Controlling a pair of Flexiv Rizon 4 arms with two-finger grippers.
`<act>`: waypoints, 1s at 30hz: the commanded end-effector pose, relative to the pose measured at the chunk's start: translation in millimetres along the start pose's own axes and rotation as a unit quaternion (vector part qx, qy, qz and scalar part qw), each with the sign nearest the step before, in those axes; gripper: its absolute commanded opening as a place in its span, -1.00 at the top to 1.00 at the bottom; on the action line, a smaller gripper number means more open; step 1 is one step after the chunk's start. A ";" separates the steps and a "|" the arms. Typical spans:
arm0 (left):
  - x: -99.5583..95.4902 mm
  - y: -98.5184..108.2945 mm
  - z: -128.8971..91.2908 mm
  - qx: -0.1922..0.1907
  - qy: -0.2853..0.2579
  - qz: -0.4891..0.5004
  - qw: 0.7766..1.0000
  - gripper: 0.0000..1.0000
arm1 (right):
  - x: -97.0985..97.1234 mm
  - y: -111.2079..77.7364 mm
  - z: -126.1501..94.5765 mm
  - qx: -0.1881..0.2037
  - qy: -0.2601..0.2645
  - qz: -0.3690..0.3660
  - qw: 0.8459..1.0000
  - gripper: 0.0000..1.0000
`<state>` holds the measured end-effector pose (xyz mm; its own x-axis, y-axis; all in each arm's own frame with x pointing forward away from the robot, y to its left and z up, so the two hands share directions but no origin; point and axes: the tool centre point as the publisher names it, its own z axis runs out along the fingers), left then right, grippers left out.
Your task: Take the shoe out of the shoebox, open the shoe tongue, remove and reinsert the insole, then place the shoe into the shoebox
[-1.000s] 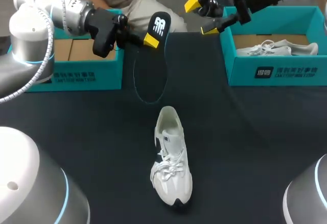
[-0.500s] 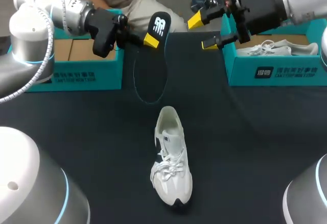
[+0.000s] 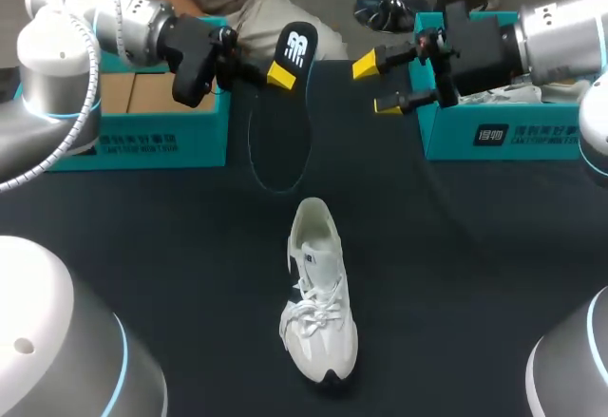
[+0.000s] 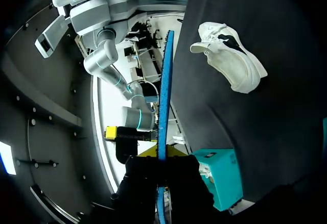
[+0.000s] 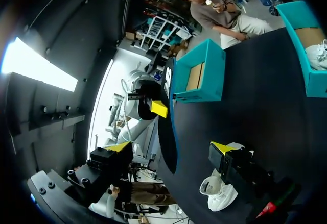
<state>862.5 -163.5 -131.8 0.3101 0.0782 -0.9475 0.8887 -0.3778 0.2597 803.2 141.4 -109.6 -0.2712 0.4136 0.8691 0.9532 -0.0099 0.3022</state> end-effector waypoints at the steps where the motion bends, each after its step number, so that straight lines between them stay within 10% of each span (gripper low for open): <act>1: 0.7 0.2 0.7 -0.001 -0.001 0.001 1.000 1.00 | -5.6 16.6 12.1 0.006 0.007 -0.007 1.000 -1.00; 30: 0.7 0.2 0.7 -0.001 -0.001 0.001 1.000 1.00 | 22.0 -1.2 98.0 -0.008 0.074 0.004 0.997 -1.00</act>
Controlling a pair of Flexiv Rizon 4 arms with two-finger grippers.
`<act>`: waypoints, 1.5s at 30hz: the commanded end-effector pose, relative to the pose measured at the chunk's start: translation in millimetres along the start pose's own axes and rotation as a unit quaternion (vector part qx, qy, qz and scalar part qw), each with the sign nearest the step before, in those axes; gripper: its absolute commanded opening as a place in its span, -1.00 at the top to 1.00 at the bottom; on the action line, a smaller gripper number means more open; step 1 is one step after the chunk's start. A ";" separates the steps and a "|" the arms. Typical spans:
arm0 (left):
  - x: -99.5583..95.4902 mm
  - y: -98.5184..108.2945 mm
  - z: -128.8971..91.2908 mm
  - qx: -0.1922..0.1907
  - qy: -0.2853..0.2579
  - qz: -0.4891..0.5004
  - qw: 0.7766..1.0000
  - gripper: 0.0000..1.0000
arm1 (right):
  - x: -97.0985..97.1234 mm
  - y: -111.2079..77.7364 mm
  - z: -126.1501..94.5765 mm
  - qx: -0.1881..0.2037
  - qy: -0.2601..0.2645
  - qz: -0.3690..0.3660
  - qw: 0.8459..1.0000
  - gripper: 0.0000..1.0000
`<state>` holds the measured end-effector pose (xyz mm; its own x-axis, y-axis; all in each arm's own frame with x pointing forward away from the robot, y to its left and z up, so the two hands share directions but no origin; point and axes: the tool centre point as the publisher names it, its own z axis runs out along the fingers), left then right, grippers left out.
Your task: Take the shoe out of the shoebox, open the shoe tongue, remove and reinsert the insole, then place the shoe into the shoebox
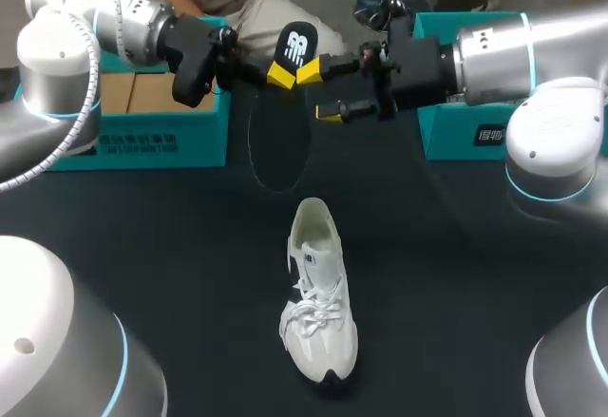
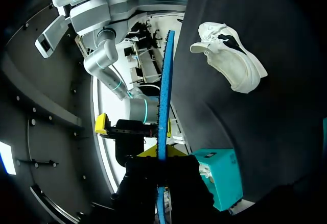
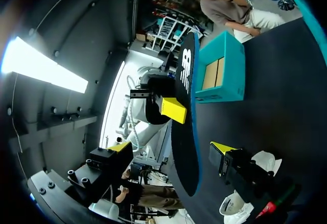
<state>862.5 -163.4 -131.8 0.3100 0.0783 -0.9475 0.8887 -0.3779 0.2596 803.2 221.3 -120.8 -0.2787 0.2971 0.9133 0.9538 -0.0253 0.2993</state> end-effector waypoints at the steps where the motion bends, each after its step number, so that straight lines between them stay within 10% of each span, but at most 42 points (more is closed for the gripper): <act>1: 0.7 0.2 0.8 -0.001 -0.001 0.001 1.000 1.00 | -3.9 2.6 23.5 0.000 0.013 0.000 1.000 -1.00; 10: 0.7 0.2 0.8 -0.001 -0.001 0.001 1.000 1.00 | 1.0 1.3 42.7 0.009 0.031 -0.002 0.999 -0.91; 13: 0.7 0.2 0.8 -0.001 -0.001 0.001 1.000 1.00 | 1.8 -1.0 42.4 0.008 0.032 -0.001 0.999 0.09; 18: 0.7 0.2 0.8 -0.001 -0.001 0.001 1.000 1.00 | 1.7 -4.2 41.8 0.004 0.033 0.003 0.999 0.76; 27: 0.7 0.2 0.8 -0.001 -0.001 0.001 1.000 1.00 | 1.4 -7.1 40.6 0.000 0.033 0.007 0.999 0.99; 38: 0.7 0.2 0.8 -0.001 -0.001 0.001 1.000 1.00 | -0.2 -6.4 37.4 -0.001 0.034 0.010 0.999 0.51; 45: 0.7 0.2 0.8 -0.001 -0.001 0.001 1.000 1.00 | -1.6 -7.3 34.6 -0.003 0.036 0.013 0.999 0.81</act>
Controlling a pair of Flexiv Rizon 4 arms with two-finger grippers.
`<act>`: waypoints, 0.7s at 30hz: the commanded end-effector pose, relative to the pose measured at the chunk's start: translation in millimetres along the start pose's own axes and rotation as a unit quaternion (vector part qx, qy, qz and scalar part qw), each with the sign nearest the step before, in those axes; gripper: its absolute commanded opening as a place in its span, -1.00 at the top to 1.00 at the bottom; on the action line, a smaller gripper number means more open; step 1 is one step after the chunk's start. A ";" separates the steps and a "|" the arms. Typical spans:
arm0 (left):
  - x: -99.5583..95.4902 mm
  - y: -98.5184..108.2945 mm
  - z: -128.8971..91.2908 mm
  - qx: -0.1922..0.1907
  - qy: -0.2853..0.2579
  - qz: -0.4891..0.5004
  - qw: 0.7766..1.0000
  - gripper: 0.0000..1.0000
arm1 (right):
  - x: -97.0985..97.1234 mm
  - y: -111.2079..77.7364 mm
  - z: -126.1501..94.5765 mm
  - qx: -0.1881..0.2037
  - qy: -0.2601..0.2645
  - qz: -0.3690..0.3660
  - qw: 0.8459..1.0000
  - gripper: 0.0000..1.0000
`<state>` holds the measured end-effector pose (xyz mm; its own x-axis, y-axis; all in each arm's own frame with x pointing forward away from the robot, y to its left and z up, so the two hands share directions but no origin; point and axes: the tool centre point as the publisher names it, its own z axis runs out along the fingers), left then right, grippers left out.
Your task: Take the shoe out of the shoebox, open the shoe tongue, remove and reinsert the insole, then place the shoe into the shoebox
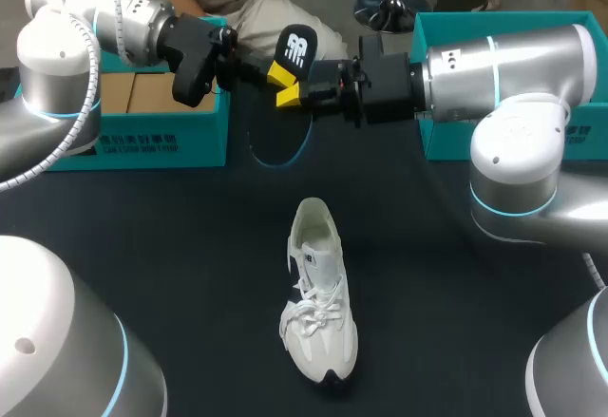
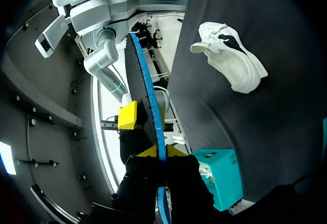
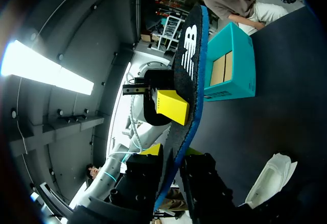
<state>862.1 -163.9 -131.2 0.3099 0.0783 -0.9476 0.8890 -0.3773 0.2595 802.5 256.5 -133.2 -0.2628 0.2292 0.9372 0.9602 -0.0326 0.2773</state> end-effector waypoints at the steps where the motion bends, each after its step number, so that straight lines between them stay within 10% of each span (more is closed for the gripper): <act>1: 1.4 0.2 0.4 0.000 -0.001 0.001 1.000 1.00 | -0.8 -2.0 -2.4 -0.003 0.001 0.001 1.000 1.00; 18: -2.9 -1.0 0.7 0.013 -0.010 0.008 1.000 1.00 | 1.3 0.0 0.2 0.011 -0.005 -0.008 1.000 1.00; 19: -4.3 -1.2 0.5 0.017 -0.009 0.006 1.000 0.22 | 1.5 0.2 -0.4 0.010 -0.005 -0.009 1.000 1.00; 20: -5.7 -1.5 0.3 0.017 -0.006 0.009 1.000 -1.00 | 1.5 0.3 -0.9 0.010 -0.006 -0.009 1.000 1.00; 21: -7.2 -2.0 -0.1 0.017 -0.008 0.011 1.000 -1.00 | 1.4 0.4 -1.4 0.010 -0.006 -0.009 1.000 1.00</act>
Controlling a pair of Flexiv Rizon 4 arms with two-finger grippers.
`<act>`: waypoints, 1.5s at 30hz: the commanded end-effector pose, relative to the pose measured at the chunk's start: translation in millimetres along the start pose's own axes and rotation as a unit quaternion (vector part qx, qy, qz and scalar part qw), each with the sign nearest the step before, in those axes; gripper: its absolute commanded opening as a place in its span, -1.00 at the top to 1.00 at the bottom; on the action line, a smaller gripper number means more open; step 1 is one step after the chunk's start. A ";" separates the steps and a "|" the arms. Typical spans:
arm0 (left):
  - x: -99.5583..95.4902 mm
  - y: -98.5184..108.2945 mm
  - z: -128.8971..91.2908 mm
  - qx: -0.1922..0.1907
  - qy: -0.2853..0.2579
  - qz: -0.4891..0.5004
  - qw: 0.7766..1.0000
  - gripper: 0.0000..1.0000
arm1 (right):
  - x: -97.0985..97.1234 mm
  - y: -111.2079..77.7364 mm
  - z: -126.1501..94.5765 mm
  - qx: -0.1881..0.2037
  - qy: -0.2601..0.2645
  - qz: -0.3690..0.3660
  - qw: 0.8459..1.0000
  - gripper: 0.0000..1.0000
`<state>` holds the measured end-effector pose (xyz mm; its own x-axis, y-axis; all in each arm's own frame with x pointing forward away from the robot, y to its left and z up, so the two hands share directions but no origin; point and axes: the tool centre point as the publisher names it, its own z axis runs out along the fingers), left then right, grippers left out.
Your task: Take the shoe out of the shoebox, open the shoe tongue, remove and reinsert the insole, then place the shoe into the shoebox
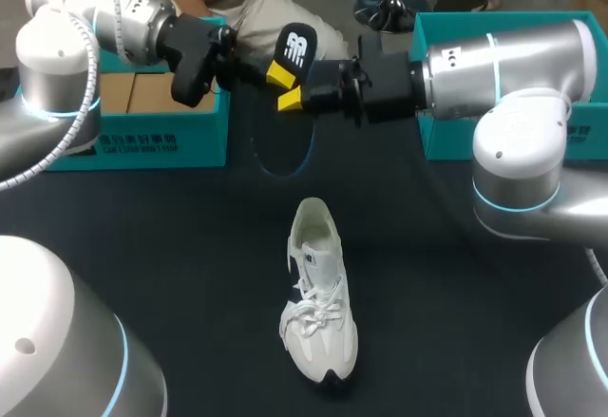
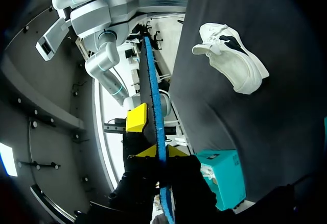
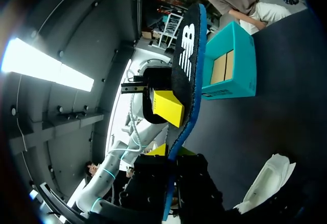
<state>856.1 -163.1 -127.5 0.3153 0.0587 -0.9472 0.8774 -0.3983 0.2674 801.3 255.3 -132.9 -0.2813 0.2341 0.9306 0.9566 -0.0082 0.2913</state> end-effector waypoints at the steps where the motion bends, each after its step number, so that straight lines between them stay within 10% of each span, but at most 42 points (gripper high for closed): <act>1: -2.3 2.4 -1.1 0.007 0.000 0.004 1.000 -1.00 | 0.9 1.5 -0.3 0.000 -0.004 0.000 1.000 1.00; 25: -19.4 -53.0 -43.4 0.073 0.037 -0.148 0.986 -1.00 | -20.7 0.2 -30.3 -0.026 -0.042 0.005 0.999 1.00; 45: -19.4 -53.0 -43.4 0.073 0.037 -0.148 0.986 -1.00 | -19.3 -1.0 -31.7 -0.029 -0.044 0.008 0.999 1.00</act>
<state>819.6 -104.2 -115.8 0.0822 0.2541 -0.9637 0.8756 -0.4803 -0.0519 803.6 218.2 -144.1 -0.2571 0.3148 0.9137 0.9541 -0.0678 0.2918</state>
